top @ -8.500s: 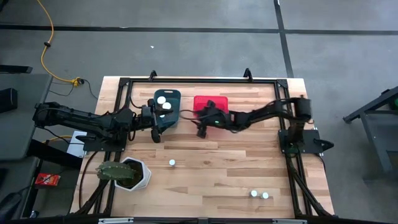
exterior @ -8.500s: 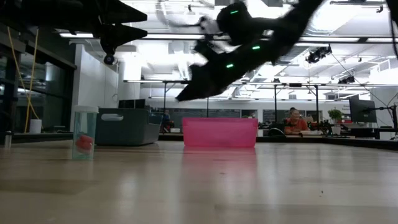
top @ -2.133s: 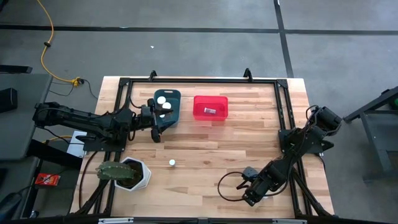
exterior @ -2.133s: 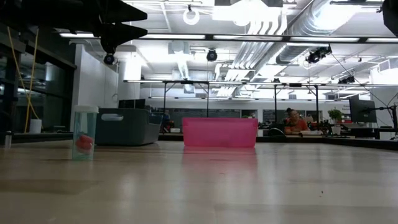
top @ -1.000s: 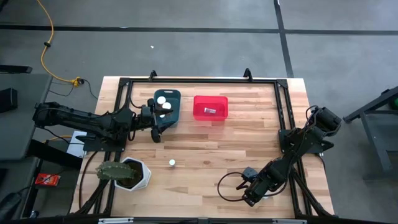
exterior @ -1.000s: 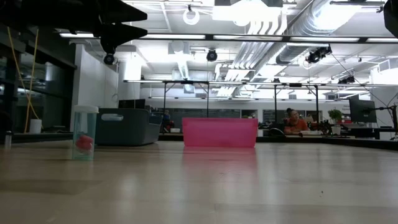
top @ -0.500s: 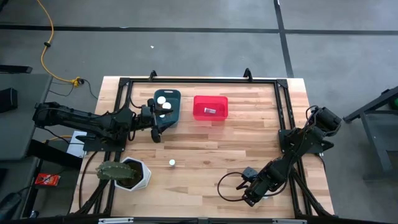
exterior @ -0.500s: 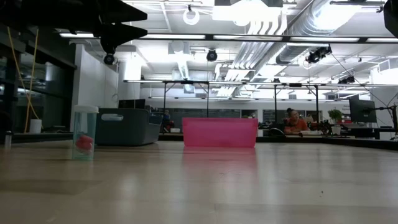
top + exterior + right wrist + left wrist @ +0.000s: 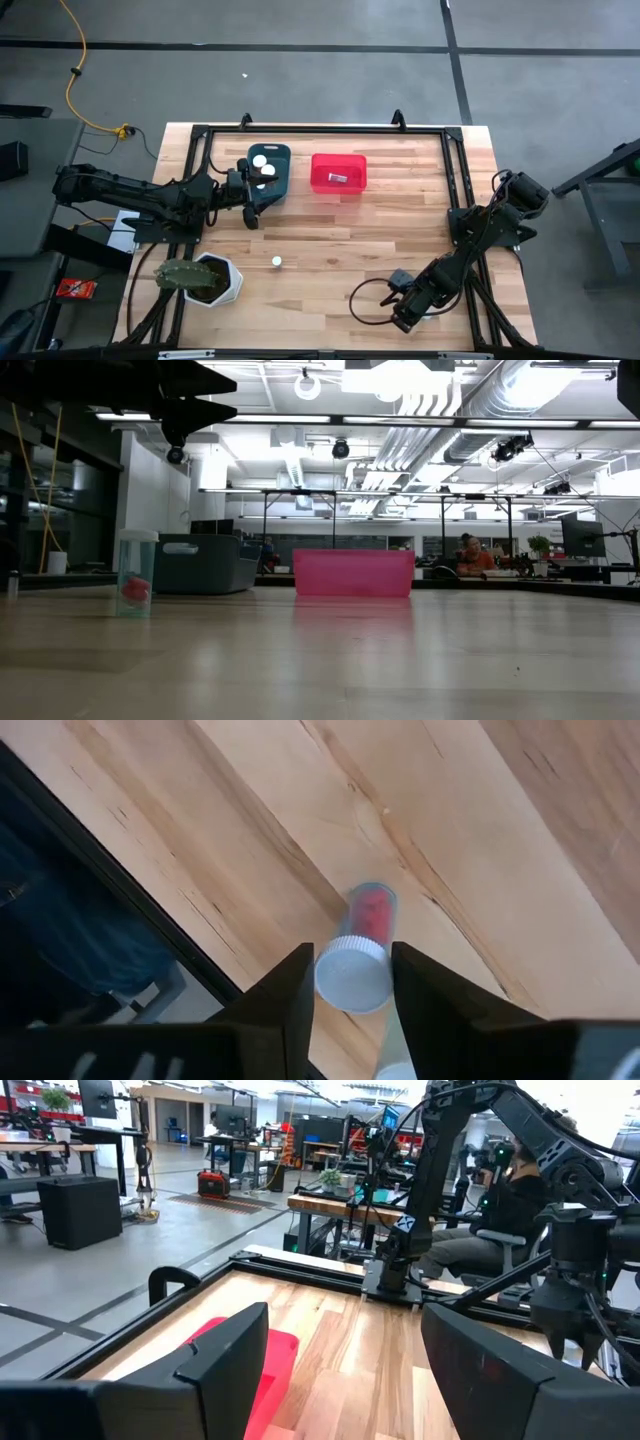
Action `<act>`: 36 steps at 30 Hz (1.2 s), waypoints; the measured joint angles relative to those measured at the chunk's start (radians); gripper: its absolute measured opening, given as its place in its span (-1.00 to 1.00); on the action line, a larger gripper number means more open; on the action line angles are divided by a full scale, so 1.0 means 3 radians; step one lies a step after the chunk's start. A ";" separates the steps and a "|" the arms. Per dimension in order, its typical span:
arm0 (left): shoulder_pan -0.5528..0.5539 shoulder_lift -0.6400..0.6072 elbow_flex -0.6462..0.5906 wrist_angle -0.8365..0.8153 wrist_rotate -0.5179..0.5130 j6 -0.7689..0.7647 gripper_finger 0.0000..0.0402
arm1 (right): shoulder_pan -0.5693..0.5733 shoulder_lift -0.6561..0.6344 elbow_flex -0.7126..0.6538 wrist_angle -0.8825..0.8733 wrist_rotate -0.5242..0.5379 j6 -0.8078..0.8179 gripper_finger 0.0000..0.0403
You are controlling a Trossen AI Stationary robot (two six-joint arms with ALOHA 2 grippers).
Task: Pick and place medicine bottles into bin by pill shape (circle, oval)
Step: Put the right blue capsule bottle into the blue bin
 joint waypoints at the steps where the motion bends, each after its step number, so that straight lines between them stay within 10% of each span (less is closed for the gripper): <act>1: 0.0000 0.0000 0.0000 0.0000 -0.0001 0.0000 0.26 | -0.0001 0.0000 0.0000 0.0000 0.0005 -0.0049 -0.44; 10: 0.0001 0.0001 0.0000 0.0000 0.0000 -0.0001 0.26 | -0.0163 -0.0001 0.0140 -0.0104 0.0131 -0.0949 -0.45; 23: -0.0001 0.0001 0.0000 0.0001 0.0009 -0.0003 0.26 | -0.0705 -0.0001 0.0903 -0.0436 0.1427 -0.3267 -0.45; 36: -0.0001 -0.0001 0.0000 0.0001 0.0012 -0.0001 0.26 | -0.1341 -0.0212 0.0113 -0.0021 0.1305 -0.3930 -0.45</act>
